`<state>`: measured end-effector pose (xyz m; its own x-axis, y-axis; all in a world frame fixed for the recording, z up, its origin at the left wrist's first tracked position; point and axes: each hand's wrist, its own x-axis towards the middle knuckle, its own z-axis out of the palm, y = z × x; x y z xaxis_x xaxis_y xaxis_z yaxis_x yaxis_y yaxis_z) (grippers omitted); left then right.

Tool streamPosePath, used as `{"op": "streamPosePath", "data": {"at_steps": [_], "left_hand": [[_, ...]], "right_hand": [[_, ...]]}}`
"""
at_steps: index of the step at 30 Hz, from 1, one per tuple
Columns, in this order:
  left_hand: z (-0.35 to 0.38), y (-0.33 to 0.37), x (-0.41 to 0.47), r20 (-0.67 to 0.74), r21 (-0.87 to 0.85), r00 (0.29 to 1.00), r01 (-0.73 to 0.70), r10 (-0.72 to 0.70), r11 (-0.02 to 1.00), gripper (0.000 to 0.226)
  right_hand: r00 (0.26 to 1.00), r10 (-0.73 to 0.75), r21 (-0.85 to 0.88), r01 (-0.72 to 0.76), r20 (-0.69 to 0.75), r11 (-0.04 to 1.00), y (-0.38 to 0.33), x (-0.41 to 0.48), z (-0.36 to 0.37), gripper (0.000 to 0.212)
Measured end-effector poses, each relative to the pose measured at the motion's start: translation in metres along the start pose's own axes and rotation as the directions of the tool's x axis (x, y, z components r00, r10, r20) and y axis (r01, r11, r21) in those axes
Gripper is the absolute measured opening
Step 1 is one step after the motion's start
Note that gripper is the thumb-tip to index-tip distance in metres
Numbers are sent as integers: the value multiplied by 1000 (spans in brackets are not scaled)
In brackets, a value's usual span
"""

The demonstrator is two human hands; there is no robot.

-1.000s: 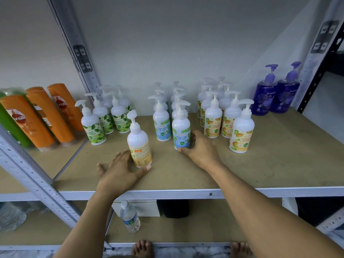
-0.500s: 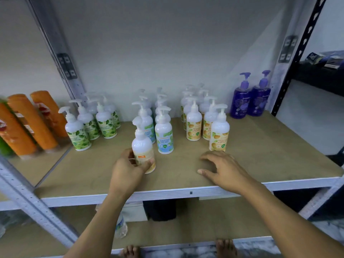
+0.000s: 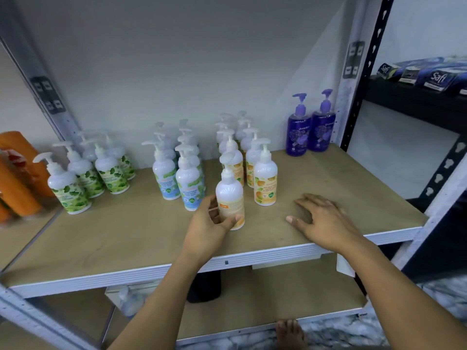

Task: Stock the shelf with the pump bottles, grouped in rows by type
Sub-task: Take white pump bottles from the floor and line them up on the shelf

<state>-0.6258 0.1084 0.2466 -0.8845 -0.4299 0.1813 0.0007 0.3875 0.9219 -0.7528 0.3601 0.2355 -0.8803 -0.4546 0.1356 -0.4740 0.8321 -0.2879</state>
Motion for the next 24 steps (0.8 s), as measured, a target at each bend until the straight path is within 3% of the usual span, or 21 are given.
{"op": "streamPosePath", "data": {"at_steps": [8,17,24], "left_hand": [[26,-4,30,-54,22,998,-40,41,999,45],[35,-3,39,-188,65,982,-15,27,998,69],[36,-5,58,-148,39,989,10,-4,999,57]], "right_hand": [[997,40,-64,-35,66,997,7,21,2,75],[997,40,-69,-36,66,997,11,25,6,76],[996,45,-57,-41,72,998,9,24,5,75]]}}
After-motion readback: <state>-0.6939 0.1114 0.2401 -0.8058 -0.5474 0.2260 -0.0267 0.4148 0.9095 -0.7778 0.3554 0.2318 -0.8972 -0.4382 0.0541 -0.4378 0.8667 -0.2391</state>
